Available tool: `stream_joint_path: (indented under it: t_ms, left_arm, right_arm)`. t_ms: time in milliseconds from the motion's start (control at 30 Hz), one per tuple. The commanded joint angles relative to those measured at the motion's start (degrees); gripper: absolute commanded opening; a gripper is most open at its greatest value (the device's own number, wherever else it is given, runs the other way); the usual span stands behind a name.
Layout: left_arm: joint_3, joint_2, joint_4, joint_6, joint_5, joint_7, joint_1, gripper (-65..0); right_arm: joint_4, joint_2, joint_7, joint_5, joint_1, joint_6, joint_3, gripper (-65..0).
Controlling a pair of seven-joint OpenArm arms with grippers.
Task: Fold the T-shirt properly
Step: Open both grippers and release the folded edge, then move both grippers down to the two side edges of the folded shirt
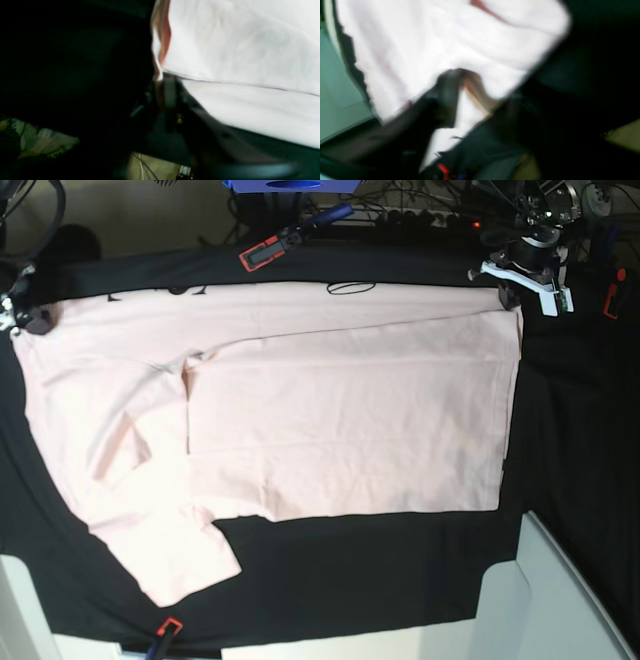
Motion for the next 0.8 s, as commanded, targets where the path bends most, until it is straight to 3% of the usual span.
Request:
stream_joint_path:
  t_ms: [0,167,267,400,533,667,767]
  left_arm:
    - [-1.8,-0.6,1.1,1.0,-0.2,-1.1,0.3,-46.7]
    - [-6.3,-0.8,1.2,1.3,-0.5,-1.1,0.0,-43.3]
    - [-9.8,-0.9,2.4,1.3,-0.5,-1.1,-0.1,-43.2]
    - [-12.5,-0.9,6.7,1.3,-0.5,-1.1,-0.1,-43.0]
    - [-10.8,-0.9,11.6,1.3,0.0,-0.4,-0.4,-42.5]
    - [-5.7,-3.6,13.3,1.3,0.1,9.9,-5.1,-42.5]
    - [-2.3,-4.9,13.1,1.3,0.1,13.7,-9.3,-42.5]
  right_arm:
    - [0.3,-0.3,-0.6,-1.9,-0.6,-1.1,2.3,-27.0]
    - [4.3,-3.5,-2.8,-2.4,-1.3,-2.4,10.3,-32.1]
    - [10.6,-4.5,-2.8,-2.1,-2.7,-5.6,11.8,-32.5]
    - [19.6,-5.3,-2.8,-2.4,-3.5,-6.2,12.6,-32.5]
    - [22.3,-1.9,-2.8,-2.4,-1.2,-6.2,8.6,-32.4]
    - [19.3,4.9,-2.3,-3.0,4.8,-6.1,-3.3,-32.4]
    - [14.9,7.8,-1.6,-8.7,12.9,-5.7,-12.2,-32.4]
